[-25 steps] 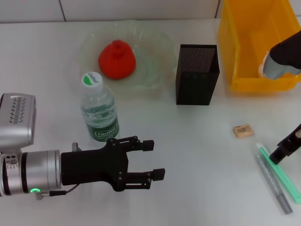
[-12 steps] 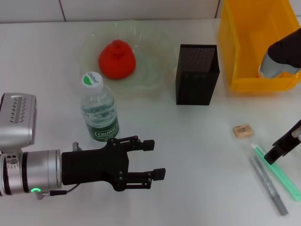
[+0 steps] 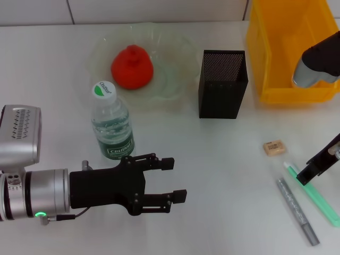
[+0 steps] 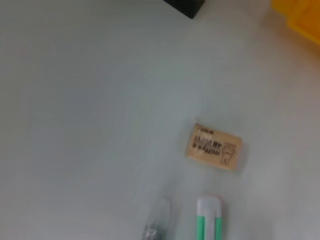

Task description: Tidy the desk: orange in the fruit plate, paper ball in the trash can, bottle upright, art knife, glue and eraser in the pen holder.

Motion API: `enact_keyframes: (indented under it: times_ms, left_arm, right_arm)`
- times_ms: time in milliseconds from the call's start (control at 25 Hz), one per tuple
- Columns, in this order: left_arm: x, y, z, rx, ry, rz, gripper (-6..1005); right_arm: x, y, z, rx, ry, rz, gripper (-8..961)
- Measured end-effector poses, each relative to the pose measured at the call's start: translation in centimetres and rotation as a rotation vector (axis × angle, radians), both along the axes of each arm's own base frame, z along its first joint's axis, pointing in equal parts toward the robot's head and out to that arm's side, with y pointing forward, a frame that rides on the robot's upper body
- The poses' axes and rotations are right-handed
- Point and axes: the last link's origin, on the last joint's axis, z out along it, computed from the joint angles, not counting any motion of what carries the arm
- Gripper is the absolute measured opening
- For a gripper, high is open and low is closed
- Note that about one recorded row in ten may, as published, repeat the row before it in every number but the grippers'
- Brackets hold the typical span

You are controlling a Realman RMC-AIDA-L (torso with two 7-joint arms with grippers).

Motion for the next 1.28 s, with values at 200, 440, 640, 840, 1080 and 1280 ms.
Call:
enact_keyframes:
  times_ms: [200,440,640,840,1080,1280]
  left_arm:
    - [0.0,0.0,-0.1,-0.001,0.003,0.002,802]
    - [0.1,0.1,-0.1,0.000,0.003,0.000,802]
    - [0.1,0.1,-0.1,-0.003,0.002,0.000,802]
    - [0.1,0.1,-0.2,-0.003,0.002,0.003,802]
    - [0.0,0.1,-0.3,-0.001,0.008,0.007,802]
    - [0.0,0.1,-0.3,-0.002,0.008,0.007,802]
  right_arm:
    - [-0.1,0.2,-0.3,0.009,0.005,0.011,622]
    - [-0.1,0.2,-1.1,0.000,0.030,0.013,620]
    - [0.1,0.2,-1.7,-0.008,0.027,0.020,619]
    - [0.1,0.3,-1.7,-0.004,0.027,0.023,494]
    - [0.0,0.4,-1.8,0.002,0.028,0.031,376]
    - [0.1,0.4,-1.8,0.004,0.029,0.031,308]
